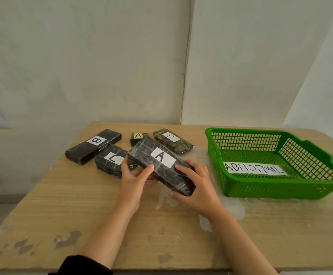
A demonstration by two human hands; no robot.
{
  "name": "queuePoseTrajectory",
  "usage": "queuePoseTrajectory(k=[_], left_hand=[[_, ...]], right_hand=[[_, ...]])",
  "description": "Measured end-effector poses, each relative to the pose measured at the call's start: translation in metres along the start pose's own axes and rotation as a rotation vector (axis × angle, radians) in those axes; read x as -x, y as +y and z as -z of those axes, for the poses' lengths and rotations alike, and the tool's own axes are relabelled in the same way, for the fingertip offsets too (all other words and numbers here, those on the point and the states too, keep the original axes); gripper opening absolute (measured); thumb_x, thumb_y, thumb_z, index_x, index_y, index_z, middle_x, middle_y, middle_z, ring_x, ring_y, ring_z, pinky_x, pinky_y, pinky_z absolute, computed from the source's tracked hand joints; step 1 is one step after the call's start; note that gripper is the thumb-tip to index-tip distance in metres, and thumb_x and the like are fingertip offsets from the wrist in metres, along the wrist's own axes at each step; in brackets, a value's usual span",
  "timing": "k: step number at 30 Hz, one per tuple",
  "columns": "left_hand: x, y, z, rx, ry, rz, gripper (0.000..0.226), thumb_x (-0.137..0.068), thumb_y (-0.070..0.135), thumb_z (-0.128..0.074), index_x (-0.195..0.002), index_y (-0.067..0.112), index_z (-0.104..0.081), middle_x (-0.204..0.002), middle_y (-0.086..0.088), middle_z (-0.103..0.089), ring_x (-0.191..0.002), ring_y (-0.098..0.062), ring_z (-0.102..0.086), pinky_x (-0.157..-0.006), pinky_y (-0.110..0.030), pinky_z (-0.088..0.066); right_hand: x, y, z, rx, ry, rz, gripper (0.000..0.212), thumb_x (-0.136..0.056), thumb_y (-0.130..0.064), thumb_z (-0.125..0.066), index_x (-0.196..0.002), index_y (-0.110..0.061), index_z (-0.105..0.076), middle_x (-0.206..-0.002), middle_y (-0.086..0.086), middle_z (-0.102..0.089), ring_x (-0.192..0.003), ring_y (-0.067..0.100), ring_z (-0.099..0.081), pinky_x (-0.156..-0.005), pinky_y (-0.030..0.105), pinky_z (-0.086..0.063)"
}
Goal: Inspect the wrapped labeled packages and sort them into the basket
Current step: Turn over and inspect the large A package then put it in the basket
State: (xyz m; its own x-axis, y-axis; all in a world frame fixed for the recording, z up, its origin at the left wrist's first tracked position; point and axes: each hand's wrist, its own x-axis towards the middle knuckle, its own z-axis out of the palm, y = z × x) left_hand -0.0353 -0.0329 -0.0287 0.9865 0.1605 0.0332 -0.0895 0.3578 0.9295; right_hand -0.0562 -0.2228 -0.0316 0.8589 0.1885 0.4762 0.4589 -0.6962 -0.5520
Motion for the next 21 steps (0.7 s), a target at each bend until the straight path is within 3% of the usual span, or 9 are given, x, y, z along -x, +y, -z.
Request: queuePoseTrajectory(k=[4,6,9,12,14,16,21], left_hand=[[0.009,0.008,0.010,0.055,-0.005,-0.123,0.072,-0.081,-0.002,-0.065,-0.135,0.031,-0.031,-0.109,-0.008,-0.067,-0.093,-0.022,-0.071,-0.067,-0.036,-0.059],[0.009,0.011,0.014,0.118,-0.004,-0.174,0.065,-0.081,-0.003,-0.065,-0.127,0.032,-0.034,-0.111,-0.008,-0.064,-0.099,-0.024,-0.068,-0.069,-0.034,-0.059],[0.011,0.013,0.016,0.095,-0.068,-0.200,0.065,-0.071,0.002,-0.066,-0.119,0.036,-0.038,-0.116,-0.006,-0.063,-0.109,-0.025,-0.064,-0.082,-0.036,-0.057],[0.013,0.022,0.016,0.076,-0.155,-0.190,0.073,-0.062,0.009,-0.080,-0.120,0.032,-0.043,-0.104,0.005,-0.072,-0.109,-0.022,-0.064,-0.085,-0.034,-0.055],[0.013,0.036,0.017,0.083,-0.143,-0.209,0.095,-0.047,0.031,-0.093,-0.127,0.026,-0.042,-0.102,0.006,-0.072,-0.107,-0.021,-0.064,-0.088,-0.037,-0.054],[0.014,0.048,0.023,0.084,-0.081,-0.257,0.103,-0.042,0.050,-0.092,-0.130,0.028,-0.042,-0.106,0.005,-0.069,-0.107,-0.018,-0.063,-0.092,-0.043,-0.051],[0.026,0.063,0.029,-0.171,-0.065,-0.412,0.062,-0.055,0.068,-0.077,-0.110,0.048,-0.055,-0.120,0.007,-0.063,-0.115,-0.012,-0.060,-0.094,-0.036,-0.050]], right_hand=[[0.006,-0.007,-0.016,-0.023,0.155,0.124,0.089,-0.066,-0.066,-0.070,-0.140,-0.026,-0.041,-0.152,0.003,-0.015,-0.143,0.015,-0.014,-0.113,0.029,-0.020],[0.007,-0.014,-0.016,-0.256,0.156,0.058,0.092,-0.069,-0.064,-0.068,-0.145,-0.032,-0.027,-0.156,0.001,-0.010,-0.146,0.009,-0.012,-0.116,0.028,-0.025],[0.005,-0.027,-0.005,-0.721,0.128,-0.153,0.076,-0.086,-0.044,-0.063,-0.144,-0.047,-0.013,-0.148,-0.001,-0.034,-0.132,0.007,-0.043,-0.107,0.033,-0.043],[-0.006,-0.032,0.007,-0.783,0.221,-0.277,0.051,-0.092,-0.020,-0.057,-0.136,-0.037,-0.037,-0.128,-0.001,-0.054,-0.112,0.012,-0.061,-0.091,0.033,-0.055],[-0.012,-0.034,0.019,-0.807,0.234,-0.254,0.035,-0.091,-0.011,-0.059,-0.118,-0.032,-0.054,-0.116,0.003,-0.061,-0.098,0.010,-0.066,-0.076,0.028,-0.058],[-0.013,-0.035,0.030,-0.801,0.217,-0.194,0.033,-0.089,-0.002,-0.060,-0.108,-0.029,-0.057,-0.106,0.001,-0.062,-0.088,0.005,-0.066,-0.070,0.023,-0.056],[-0.012,-0.041,0.038,-0.687,0.159,-0.091,0.039,-0.087,0.004,-0.061,-0.103,-0.031,-0.055,-0.094,-0.008,-0.060,-0.084,-0.001,-0.061,-0.072,0.022,-0.054]])
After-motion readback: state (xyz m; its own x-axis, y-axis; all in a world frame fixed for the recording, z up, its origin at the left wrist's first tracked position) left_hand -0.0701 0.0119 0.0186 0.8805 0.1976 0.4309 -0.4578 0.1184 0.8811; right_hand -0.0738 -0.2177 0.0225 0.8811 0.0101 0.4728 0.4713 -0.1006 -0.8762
